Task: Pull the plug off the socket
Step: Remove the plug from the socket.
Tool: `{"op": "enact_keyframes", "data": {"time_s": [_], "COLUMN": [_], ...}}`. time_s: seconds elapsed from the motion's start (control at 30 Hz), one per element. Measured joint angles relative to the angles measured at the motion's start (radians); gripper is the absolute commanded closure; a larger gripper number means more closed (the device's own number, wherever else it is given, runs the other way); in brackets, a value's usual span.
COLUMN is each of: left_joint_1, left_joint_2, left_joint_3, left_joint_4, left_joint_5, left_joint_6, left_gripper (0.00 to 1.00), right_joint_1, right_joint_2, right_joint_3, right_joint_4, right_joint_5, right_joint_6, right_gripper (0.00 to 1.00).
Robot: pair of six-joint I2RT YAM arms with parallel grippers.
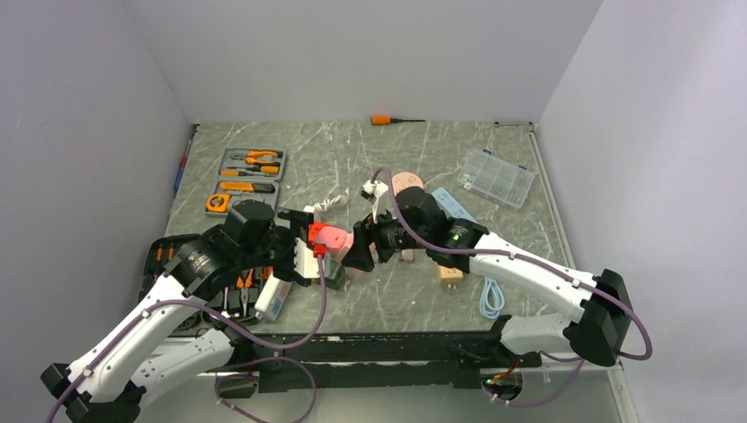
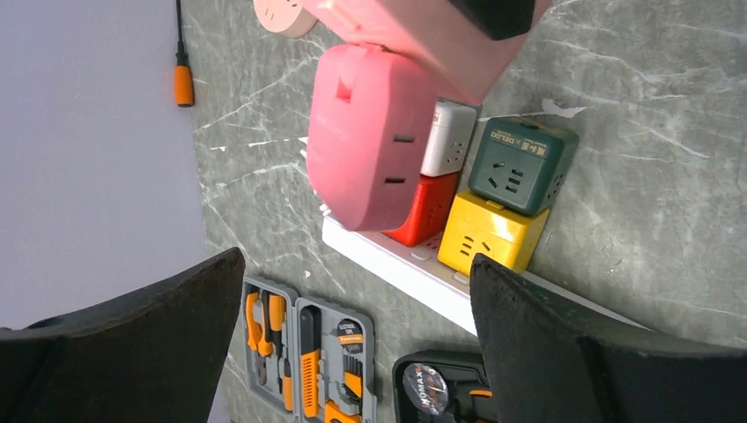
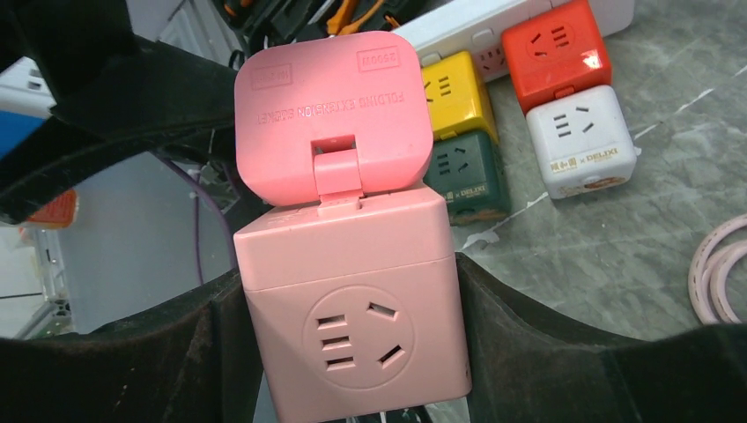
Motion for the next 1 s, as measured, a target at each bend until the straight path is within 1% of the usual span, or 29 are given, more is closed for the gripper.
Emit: {"op": "enact_keyframes", "data": {"time_s": [0.27, 0.5, 0.53, 0.63, 0.67, 0.87, 1.0], "left_joint_1": [-0.012, -0.023, -0.023, -0.023, -0.023, -0.023, -0.023], "left_joint_2": [0.000, -0.008, -0.008, -0.008, -0.008, 0.006, 0.008], "left_joint_3": [0.020, 0.032, 0.032, 0.033, 0.036, 0.125, 0.131], "left_joint_4": [-0.003, -0.014, -0.016, -0.020, -0.026, -0.050, -0.054], "left_joint_5": [0.008, 0.025, 0.027, 0.031, 0.036, 0.093, 0.114], "left_joint_6": [0.008, 0.038, 0.042, 0.047, 0.045, 0.021, 0.020], "left_gripper": [0.01, 0.02, 0.06, 0.21, 0.24, 0.29, 0.40], "right_joint_1": [-0.008, -0.007, -0.007, -0.007, -0.007, -0.007, -0.007], "right_joint_2": [0.039, 0.057, 0.060, 0.072, 0.076, 0.083, 0.091], "right_joint_3": [0.059, 0.066, 0.066, 0.072, 0.077, 0.111, 0.119], "right_joint_4": [-0.002, -0.002, -0.002, -0.003, -0.006, -0.009, 0.011], "right_joint_5": [-0.054, -0.095, -0.100, -0.112, -0.114, -0.124, -0.147], "right_joint_6": [0.023, 0.034, 0.034, 0.036, 0.036, 0.039, 0.056], "right_gripper": [1.00, 1.00, 1.00, 1.00, 1.00, 1.00, 1.00]}}
